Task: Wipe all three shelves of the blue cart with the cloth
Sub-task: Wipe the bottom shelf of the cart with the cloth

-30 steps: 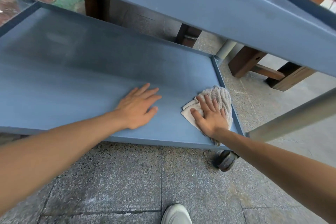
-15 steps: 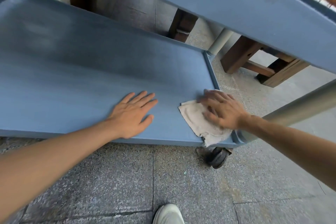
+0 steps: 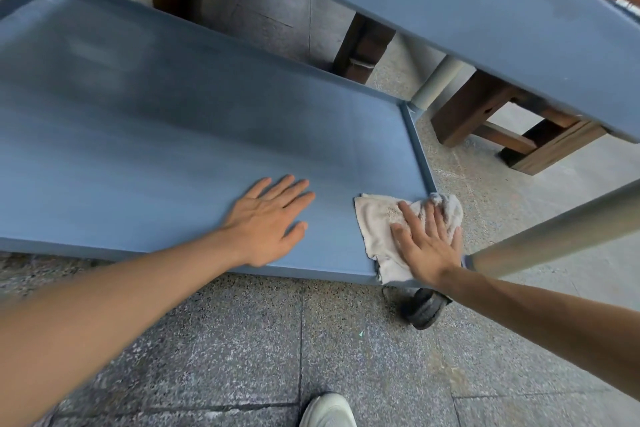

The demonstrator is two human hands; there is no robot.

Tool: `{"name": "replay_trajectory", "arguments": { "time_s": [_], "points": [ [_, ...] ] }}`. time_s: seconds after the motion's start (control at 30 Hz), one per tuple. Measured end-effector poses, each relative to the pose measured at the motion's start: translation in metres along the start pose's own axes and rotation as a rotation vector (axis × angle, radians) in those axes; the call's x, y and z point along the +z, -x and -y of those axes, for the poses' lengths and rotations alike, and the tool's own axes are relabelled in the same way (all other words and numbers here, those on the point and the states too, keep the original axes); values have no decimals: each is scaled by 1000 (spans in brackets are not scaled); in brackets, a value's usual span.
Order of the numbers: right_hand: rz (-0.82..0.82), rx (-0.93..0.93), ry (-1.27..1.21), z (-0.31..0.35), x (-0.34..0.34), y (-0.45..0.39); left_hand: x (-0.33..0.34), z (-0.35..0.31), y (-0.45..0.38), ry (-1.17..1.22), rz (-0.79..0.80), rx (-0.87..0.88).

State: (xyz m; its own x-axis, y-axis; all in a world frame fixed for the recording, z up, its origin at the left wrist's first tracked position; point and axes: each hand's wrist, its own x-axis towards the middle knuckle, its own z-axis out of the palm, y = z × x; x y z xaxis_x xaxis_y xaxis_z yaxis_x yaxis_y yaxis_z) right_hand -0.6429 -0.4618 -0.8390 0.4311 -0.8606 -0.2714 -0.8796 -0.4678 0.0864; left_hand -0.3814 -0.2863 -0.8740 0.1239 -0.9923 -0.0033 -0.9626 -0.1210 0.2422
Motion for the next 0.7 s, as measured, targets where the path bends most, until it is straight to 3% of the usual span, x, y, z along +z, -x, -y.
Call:
{"name": "replay_trajectory", "arguments": {
  "time_s": [0.13, 0.27, 0.33, 0.4, 0.5, 0.57, 0.63, 0.7],
  "points": [
    [61, 252, -226, 35, -1, 18, 0, 0, 1, -1, -16, -2],
    [93, 540, -769, 84, -20, 21, -2, -1, 2, 2, -29, -4],
    [233, 545, -1067, 111, -33, 24, -2, -1, 2, 9, -41, -2],
    [431, 432, -1179, 124, -46, 34, -3, 0, 2, 11, -54, 0],
    [506, 204, -916, 127, -80, 46, -4, 1, 3, 38, -99, -14],
    [299, -20, -380, 113, -97, 45, -5, 2, 5, 59, -130, -36],
    [-47, -235, 87, 98, -98, 42, -6, 2, 6, 78, -155, -59],
    [-195, -412, 116, 92, -80, 44, -5, 1, 6, 70, -157, -62]
  ]
}}
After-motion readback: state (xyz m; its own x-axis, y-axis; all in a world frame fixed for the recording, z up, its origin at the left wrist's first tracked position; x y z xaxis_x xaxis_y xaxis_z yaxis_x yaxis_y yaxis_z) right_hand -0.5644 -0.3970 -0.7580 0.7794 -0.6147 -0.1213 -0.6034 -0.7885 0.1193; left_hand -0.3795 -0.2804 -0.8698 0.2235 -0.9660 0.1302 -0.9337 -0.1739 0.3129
